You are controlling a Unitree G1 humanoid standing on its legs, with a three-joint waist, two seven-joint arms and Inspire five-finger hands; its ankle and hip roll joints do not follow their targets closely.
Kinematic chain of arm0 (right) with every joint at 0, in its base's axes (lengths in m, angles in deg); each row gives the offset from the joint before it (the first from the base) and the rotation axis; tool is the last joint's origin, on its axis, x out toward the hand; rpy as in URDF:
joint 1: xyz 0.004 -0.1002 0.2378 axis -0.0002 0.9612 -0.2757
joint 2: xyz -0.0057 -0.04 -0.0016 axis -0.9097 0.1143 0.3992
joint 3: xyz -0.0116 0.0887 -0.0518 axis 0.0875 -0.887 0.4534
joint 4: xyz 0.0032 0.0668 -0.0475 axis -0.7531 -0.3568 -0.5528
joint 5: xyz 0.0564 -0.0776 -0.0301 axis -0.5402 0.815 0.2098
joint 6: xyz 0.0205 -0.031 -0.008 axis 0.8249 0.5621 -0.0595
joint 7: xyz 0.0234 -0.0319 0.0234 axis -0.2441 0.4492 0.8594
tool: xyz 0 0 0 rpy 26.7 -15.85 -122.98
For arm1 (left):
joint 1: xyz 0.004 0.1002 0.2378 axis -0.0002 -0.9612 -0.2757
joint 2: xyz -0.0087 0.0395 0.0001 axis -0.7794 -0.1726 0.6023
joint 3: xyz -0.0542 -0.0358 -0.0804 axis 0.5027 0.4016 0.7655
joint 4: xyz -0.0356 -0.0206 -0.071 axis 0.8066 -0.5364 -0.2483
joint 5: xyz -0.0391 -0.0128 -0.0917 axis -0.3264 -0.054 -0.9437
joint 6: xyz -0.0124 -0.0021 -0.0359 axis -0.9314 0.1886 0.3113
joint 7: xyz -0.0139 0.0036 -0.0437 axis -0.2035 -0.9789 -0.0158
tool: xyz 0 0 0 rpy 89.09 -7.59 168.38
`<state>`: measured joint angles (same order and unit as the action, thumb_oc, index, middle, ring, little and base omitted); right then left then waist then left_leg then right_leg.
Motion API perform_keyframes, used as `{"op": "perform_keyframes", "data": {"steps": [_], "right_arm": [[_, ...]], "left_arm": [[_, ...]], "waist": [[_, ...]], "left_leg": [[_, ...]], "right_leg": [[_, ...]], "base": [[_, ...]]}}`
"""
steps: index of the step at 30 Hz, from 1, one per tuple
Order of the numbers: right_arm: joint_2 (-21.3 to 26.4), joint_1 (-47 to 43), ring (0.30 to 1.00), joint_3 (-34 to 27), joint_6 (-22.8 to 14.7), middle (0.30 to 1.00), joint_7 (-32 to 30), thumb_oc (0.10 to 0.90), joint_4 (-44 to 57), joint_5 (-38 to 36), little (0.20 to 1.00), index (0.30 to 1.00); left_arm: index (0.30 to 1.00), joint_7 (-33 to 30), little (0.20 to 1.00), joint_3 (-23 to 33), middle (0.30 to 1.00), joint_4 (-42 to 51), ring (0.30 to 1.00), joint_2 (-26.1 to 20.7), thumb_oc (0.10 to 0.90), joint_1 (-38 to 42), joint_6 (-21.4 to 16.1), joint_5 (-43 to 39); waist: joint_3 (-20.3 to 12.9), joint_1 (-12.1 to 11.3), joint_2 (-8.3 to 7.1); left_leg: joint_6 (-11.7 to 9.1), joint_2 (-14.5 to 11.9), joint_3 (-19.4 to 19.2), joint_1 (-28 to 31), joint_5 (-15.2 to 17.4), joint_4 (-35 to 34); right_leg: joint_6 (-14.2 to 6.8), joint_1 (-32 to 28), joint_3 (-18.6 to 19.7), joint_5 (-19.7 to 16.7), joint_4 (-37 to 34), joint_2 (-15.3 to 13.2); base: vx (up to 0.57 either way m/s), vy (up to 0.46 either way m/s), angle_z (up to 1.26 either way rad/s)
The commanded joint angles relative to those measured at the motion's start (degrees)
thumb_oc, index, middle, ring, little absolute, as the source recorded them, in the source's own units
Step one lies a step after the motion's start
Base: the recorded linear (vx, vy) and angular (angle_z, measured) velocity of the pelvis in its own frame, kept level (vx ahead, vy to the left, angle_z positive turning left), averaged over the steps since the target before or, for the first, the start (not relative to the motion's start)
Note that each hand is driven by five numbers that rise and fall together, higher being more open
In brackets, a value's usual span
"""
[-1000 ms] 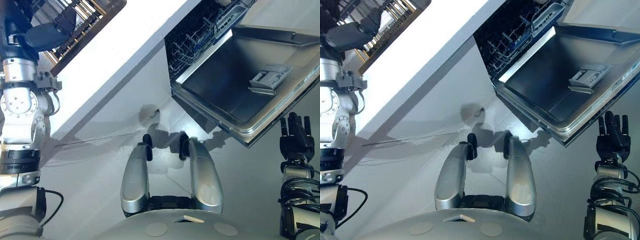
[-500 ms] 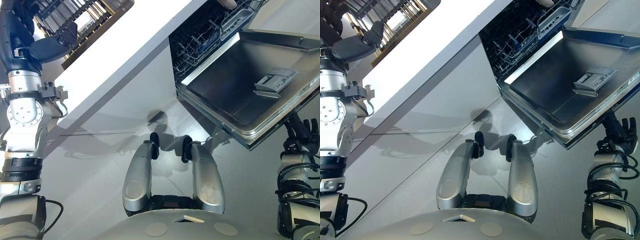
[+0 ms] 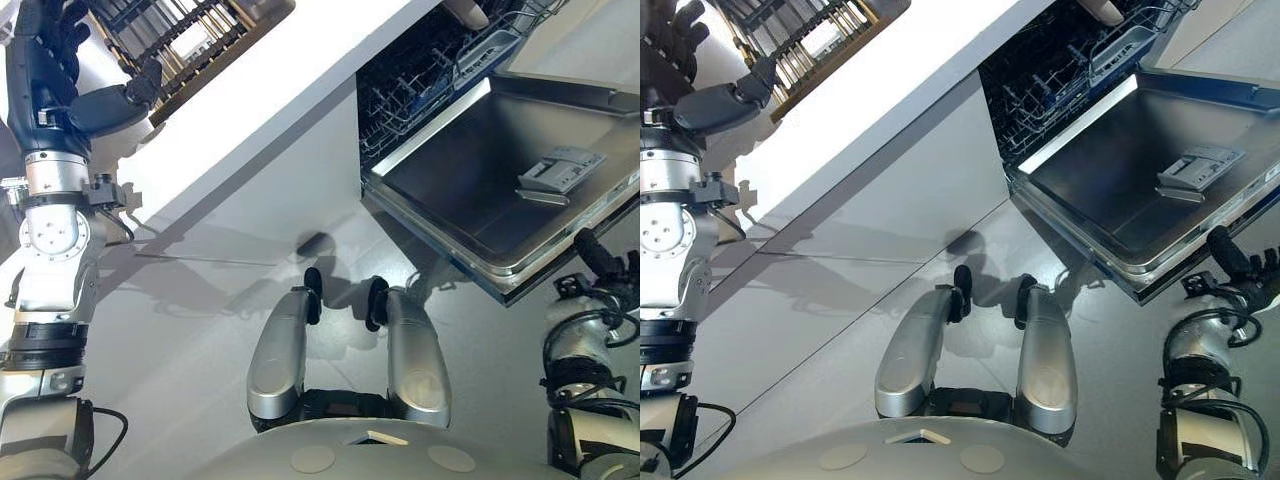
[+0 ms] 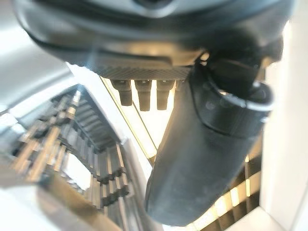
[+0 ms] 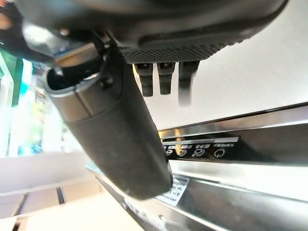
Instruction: Pick up plates and place into dishwasher.
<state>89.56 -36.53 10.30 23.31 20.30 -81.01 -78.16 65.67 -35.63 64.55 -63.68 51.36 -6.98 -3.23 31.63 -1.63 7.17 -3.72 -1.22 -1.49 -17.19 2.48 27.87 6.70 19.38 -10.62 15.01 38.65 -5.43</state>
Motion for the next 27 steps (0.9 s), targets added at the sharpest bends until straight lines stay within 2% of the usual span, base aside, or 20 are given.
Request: {"op": "perform_keyframes", "data": {"steps": [1,2,5,10,11,16,18,19,22,24,25,27], "right_arm": [[3.4,-1.4,0.900,-1.4,-8.9,0.900,-14.9,0.800,4.8,14.7,0.900,0.900],[3.6,-1.0,0.900,-2.3,-10.3,0.900,-21.3,0.800,5.6,20.3,0.900,0.900],[3.7,0.1,0.900,-3.6,-10.3,0.900,-27.6,0.800,7.3,27.7,0.900,0.900],[3.8,1.2,0.900,-4.2,-8.4,0.900,-20.7,0.800,4.9,22.5,0.900,0.900],[3.9,1.3,0.900,-4.1,-9.0,0.900,-19.6,0.800,3.1,19.4,0.900,0.900],[3.4,1.7,0.900,-4.8,-11.3,0.900,-19.4,0.800,-1.4,13.0,0.900,0.900],[2.7,2.1,0.900,-4.5,-11.0,0.900,-14.0,0.800,-2.5,8.5,0.900,0.900],[2.1,2.3,0.900,-4.0,-10.9,0.900,-7.9,0.800,-2.6,4.1,0.900,0.900],[1.1,2.4,0.900,-1.6,-7.2,0.900,6.3,0.800,-4.4,-6.2,0.900,0.900],[1.2,2.2,0.900,-0.4,-6.7,0.900,8.9,0.800,-6.2,-9.1,0.900,0.900],[1.3,2.2,0.900,-0.5,-6.5,0.900,13.9,0.800,-7.7,-14.5,0.900,0.900],[1.4,1.7,0.900,-0.9,-4.8,0.900,19.7,0.800,-10.6,-18.6,0.900,0.900]], "left_arm": [[0.900,-2.4,0.900,5.6,0.900,5.9,0.900,-0.9,0.800,-0.9,-7.6,-1.3],[0.900,-1.8,0.900,6.1,0.900,6.1,0.900,-0.8,0.800,-1.7,-7.7,-2.1],[0.900,-0.8,0.900,6.5,0.900,5.9,0.900,-0.1,0.800,-2.9,-8.2,-2.3],[0.900,1.3,0.900,7.8,0.900,5.7,0.900,-0.8,0.800,-3.5,-7.6,-3.6],[0.900,1.7,0.900,8.3,0.900,6.0,0.900,-1.8,0.800,-3.2,-6.7,-4.5],[0.900,3.5,0.900,8.6,0.900,4.7,0.900,-4.3,0.800,-2.0,-6.3,-6.3],[0.900,4.2,0.900,8.6,0.900,4.2,0.900,-4.9,0.800,-1.7,-6.2,-6.5],[0.900,4.4,0.900,8.6,0.900,4.3,0.900,-5.3,0.800,-1.5,-5.9,-6.6],[0.900,4.5,0.900,8.8,0.900,4.4,0.900,-6.8,0.800,-0.1,-4.7,-7.1],[0.900,4.2,0.900,8.5,0.900,4.0,0.900,-8.0,0.800,1.4,-4.5,-7.1],[0.900,4.5,0.900,8.5,0.900,3.3,0.900,-8.7,0.800,2.1,-4.7,-7.2],[0.900,4.5,0.900,8.0,0.900,2.4,0.900,-8.9,0.800,3.3,-5.0,-6.8]], "waist": [[-3.3,0.1,1.20],[-3.5,0.1,1.46],[-3.9,0.3,1.68],[-4.5,0.2,1.45],[-4.8,0.1,1.20],[-4.8,-0.5,0.23],[-4.9,-0.7,-0.08],[-5.0,-0.8,-0.21],[-4.9,-1.2,-0.82],[-4.6,-1.4,-1.24],[-4.4,-1.5,-1.41],[-4.2,-1.6,-1.51]], "left_leg": [[2.5,2.9,-2.3,-2.1,-3.2,2.2],[2.7,3.1,-2.5,-1.5,-2.9,1.5],[2.8,3.1,-2.9,-0.7,-2.8,0.3],[3.0,3.2,-3.4,0.1,-2.4,-1.5],[3.0,3.3,-3.6,0.2,-2.2,-2.2],[3.1,3.2,-3.8,0.2,-2.0,-2.7],[3.1,3.1,-3.9,0.4,-2.1,-3.2],[3.1,3.2,-3.8,0.6,-2.2,-3.5],[3.0,3.2,-3.6,0.0,-2.4,-3.6],[2.7,2.9,-3.6,-1.1,-2.7,-3.6],[2.6,2.8,-3.5,-1.6,-2.8,-3.8],[2.4,2.5,-3.4,-2.1,-3.1,-4.0]], "right_leg": [[-5.5,-6.5,2.5,-7.7,-7.8,-1.0],[-5.8,-7.1,2.7,-8.0,-8.6,-1.2],[-6.3,-7.9,2.9,-8.7,-10.1,-1.3],[-7.0,-9.1,3.1,-9.7,-12.7,-1.5],[-7.2,-9.4,3.0,-10.0,-13.7,-1.4],[-7.5,-10.7,2.6,-11.1,-16.1,-1.0],[-7.6,-11.4,2.5,-11.5,-17.1,-0.7],[-7.6,-11.8,2.4,-11.7,-17.7,-0.6],[-7.4,-12.1,2.1,-12.0,-18.8,-0.4],[-7.5,-11.6,1.8,-12.1,-19.3,0.0],[-7.5,-11.5,1.6,-12.1,-19.6,0.3],[-7.4,-11.4,1.4,-12.1,-20.1,0.6]], "base": [[0.06,0.110,-0.02],[0.04,0.078,-0.02],[0.04,0.059,-0.05],[0.01,0.015,-0.01],[0.00,0.000,0.00],[-0.01,-0.060,-0.01],[0.01,-0.062,0.03],[0.02,-0.059,0.02],[-0.05,-0.085,-0.01],[-0.11,-0.126,-0.01],[-0.09,-0.120,0.01],[-0.09,-0.103,0.07]]}}
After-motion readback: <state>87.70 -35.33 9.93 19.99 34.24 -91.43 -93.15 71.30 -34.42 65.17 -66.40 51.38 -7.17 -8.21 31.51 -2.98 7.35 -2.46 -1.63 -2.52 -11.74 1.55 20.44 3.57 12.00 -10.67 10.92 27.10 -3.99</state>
